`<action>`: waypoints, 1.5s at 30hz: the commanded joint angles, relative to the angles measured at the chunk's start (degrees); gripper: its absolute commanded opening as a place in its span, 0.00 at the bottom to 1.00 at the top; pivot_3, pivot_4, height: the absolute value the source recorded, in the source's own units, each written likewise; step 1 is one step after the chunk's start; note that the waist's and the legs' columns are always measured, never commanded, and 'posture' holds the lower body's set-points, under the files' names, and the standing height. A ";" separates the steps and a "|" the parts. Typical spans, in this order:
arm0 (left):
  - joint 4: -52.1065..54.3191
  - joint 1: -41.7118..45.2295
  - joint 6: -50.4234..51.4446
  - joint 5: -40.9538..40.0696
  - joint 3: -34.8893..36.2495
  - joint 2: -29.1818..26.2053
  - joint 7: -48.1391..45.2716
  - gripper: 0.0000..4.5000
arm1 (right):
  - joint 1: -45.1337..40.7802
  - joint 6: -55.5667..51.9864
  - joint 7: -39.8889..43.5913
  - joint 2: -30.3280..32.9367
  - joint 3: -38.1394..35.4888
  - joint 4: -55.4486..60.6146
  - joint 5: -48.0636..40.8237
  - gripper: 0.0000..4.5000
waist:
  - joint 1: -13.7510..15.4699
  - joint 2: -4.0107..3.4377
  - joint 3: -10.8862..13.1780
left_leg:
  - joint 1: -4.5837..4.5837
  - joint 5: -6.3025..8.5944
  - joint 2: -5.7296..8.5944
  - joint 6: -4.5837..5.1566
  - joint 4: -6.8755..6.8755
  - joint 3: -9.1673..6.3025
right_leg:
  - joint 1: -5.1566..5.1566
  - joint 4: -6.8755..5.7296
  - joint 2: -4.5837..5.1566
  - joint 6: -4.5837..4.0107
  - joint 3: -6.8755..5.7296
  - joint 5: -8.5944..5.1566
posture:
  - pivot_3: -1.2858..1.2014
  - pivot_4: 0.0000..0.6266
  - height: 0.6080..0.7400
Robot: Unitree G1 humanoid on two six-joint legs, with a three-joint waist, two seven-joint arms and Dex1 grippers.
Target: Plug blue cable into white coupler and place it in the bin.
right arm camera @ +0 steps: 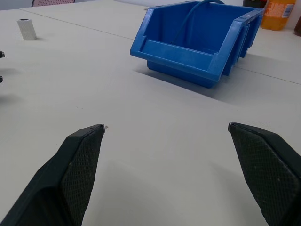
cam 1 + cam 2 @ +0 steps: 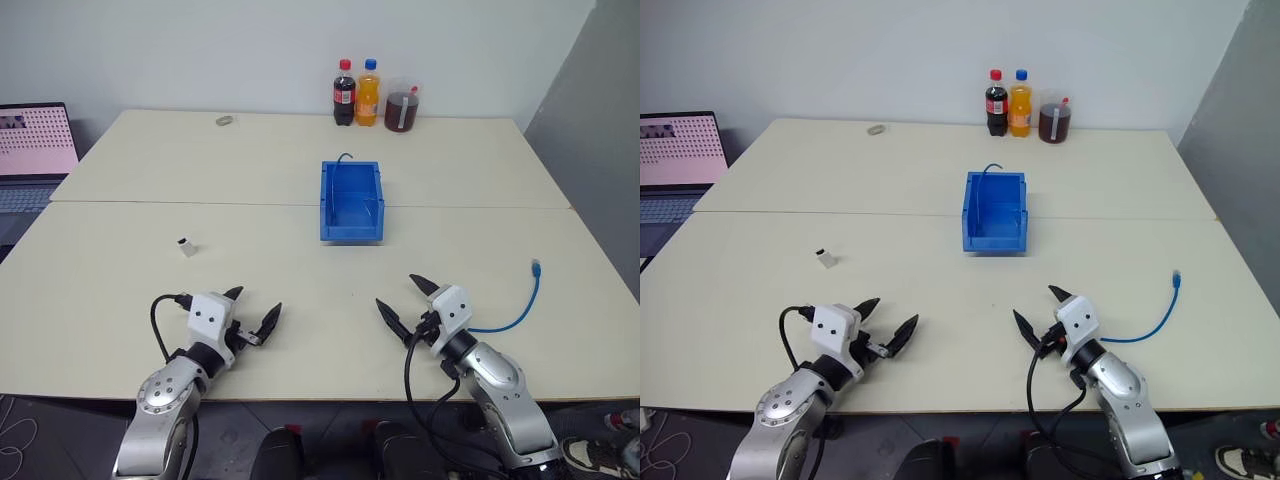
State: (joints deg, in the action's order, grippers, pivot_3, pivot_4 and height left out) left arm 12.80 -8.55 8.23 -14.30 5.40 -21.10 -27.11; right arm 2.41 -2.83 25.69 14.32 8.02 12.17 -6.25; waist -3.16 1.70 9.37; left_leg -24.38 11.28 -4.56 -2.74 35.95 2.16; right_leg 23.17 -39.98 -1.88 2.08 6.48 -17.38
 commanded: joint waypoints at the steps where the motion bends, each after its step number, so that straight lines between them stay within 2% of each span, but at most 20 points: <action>1: 0.77 0.16 -1.90 0.20 -0.06 -0.26 -0.89 1.00 | 0.05 1.30 -0.33 -0.17 -0.56 0.92 -0.24 1.00 | 0.00 0.00 0.00 | 0.00 0.00 0.00 0.00 0.00 0.00 | 0.00 0.00 0.00 0.00 0.00 0.00 | 0.52 0.24 1.00; 9: 1.84 -0.62 -0.24 0.91 -0.29 -1.51 -1.62 1.00 | -0.01 1.20 -0.09 -0.05 -0.59 0.78 -0.25 1.00 | -0.01 0.00 0.00 | 0.00 0.00 0.00 0.00 0.00 -0.01 | 0.00 0.00 0.00 0.00 0.00 0.00 | 0.52 0.24 1.00; 16: 0.42 -0.54 -4.35 -0.61 1.10 -1.64 -3.72 1.00 | -0.74 1.33 0.22 -0.16 -0.52 0.10 -0.29 1.00 | 0.00 0.00 0.00 | 0.00 0.00 0.00 0.00 0.00 0.00 | 0.00 0.00 0.00 0.00 0.00 0.00 | 0.52 0.24 1.00; 22: 1.54 -0.93 -2.36 -10.61 2.34 -5.55 -16.20 1.00 | -1.00 1.46 -0.02 -0.07 -1.04 0.20 -0.26 1.00 | -0.08 0.00 0.00 | 0.00 0.00 -0.01 0.00 -0.01 0.00 | 0.01 0.00 0.00 -0.03 -0.01 -0.02 | 0.52 0.24 1.00; 25: 0.94 1.88 -2.11 -11.13 1.91 -8.98 -20.16 1.00 | -0.89 1.34 -0.80 0.10 -2.12 1.09 -0.28 1.00 | 0.06 0.00 0.00 | 0.00 0.00 -0.01 0.00 0.00 -0.05 | 0.00 0.00 0.00 -0.03 -0.06 -0.02 | 0.52 0.24 1.00; 30: -0.57 9.86 0.48 -12.90 0.39 -11.58 -24.36 1.00 | 0.65 -0.01 -3.87 -0.06 -5.88 4.74 -0.94 1.00 | 0.36 0.01 0.00 | -0.01 0.00 0.03 0.00 0.02 -0.04 | -0.02 0.00 0.01 -0.01 -0.06 -0.01 | 0.52 0.24 1.00; 32: -1.25 14.61 4.41 -15.19 -1.33 -12.65 -27.74 1.00 | 2.29 -1.91 -7.71 -0.85 -9.33 7.98 -0.57 1.00 | 0.34 0.03 -0.02 | -0.04 0.00 0.02 0.00 0.02 -0.07 | 0.00 0.01 0.01 -0.02 -0.10 -0.01 | 0.52 0.24 1.00; 38: -2.49 25.34 15.20 -19.61 -7.62 -16.09 -38.73 1.00 | 6.64 -13.74 -19.00 -3.60 -20.59 18.37 -0.43 1.00 | 0.59 0.02 -0.02 | -0.17 -0.01 0.04 -0.01 0.02 -0.22 | 0.03 0.00 0.00 -0.05 -0.28 -0.03 | 0.52 0.24 1.00; 43: -3.86 30.09 16.58 -18.43 -10.80 -16.54 -43.26 1.00 | 7.33 -22.65 -23.35 -4.03 -24.36 22.62 0.75 1.00 | -0.12 -0.03 -0.03 | -0.19 -0.01 0.01 -0.01 0.01 -0.33 | 0.03 -0.01 -0.02 -0.11 -0.41 -0.06 | 0.52 0.24 1.00; 45: -5.70 33.66 16.19 -17.42 -12.72 -15.38 -44.89 1.00 | 5.74 -29.42 -25.76 -3.58 -26.64 22.47 1.20 1.00 | -0.03 -0.02 -0.03 | -0.19 -0.01 0.01 -0.01 0.02 -0.38 | 0.02 -0.04 -0.03 -0.13 -0.46 -0.07 | 0.52 0.24 1.00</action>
State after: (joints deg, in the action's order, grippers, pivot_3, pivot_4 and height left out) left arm 7.46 22.79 24.95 -32.28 -6.71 -36.84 -70.39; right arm 9.60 -27.57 2.16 10.32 -16.12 32.62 -5.53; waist -3.19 1.68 9.33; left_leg -24.59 11.27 -4.53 -2.75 35.99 1.72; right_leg 23.18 -40.02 -1.91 1.96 5.96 -17.46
